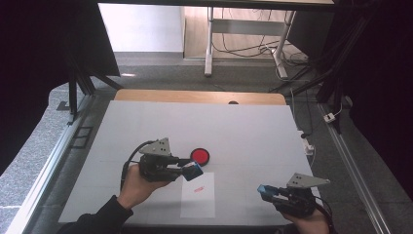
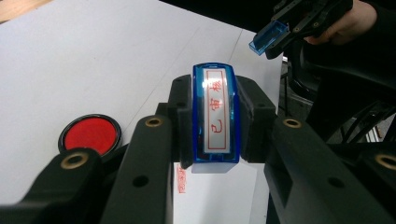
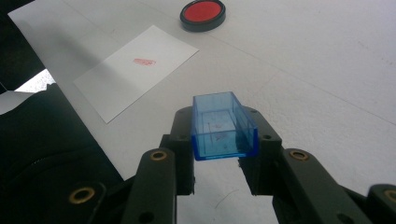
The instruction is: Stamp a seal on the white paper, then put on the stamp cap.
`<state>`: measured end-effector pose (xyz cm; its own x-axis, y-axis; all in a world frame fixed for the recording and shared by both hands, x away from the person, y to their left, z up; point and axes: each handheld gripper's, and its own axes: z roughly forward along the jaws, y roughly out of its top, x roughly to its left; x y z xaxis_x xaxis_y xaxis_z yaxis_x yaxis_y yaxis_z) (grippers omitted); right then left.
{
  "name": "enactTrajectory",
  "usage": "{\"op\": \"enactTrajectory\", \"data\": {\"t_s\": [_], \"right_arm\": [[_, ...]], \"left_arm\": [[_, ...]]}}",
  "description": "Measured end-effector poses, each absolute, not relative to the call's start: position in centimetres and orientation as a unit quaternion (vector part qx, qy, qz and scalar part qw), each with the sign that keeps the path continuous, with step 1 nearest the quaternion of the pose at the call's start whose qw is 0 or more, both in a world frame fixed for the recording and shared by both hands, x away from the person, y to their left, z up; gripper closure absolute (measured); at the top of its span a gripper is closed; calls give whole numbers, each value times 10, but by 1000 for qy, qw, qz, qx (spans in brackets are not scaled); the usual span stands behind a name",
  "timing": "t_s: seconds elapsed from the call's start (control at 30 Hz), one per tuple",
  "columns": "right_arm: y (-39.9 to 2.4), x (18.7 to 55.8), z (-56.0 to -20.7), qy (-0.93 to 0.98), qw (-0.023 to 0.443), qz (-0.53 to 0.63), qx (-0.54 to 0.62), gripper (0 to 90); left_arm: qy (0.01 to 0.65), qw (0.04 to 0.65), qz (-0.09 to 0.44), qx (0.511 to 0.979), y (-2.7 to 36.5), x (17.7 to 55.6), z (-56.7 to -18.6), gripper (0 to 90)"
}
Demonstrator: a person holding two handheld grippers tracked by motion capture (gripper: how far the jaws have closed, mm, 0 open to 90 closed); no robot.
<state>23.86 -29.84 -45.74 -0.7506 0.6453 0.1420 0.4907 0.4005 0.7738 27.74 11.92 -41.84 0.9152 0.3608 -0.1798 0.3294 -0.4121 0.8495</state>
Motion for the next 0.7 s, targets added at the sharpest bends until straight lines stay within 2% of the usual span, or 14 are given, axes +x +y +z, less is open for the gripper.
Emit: {"op": "enactTrajectory", "data": {"t_s": [0.33,0.7], "right_arm": [[-297,238,-454,825,91,439,345,684],[-282,240,-447,835,71,461,291,684]], "left_arm": [[204,505,13,839,120,278,-418,703],[197,504,9,841,120,279,-417,702]]}}
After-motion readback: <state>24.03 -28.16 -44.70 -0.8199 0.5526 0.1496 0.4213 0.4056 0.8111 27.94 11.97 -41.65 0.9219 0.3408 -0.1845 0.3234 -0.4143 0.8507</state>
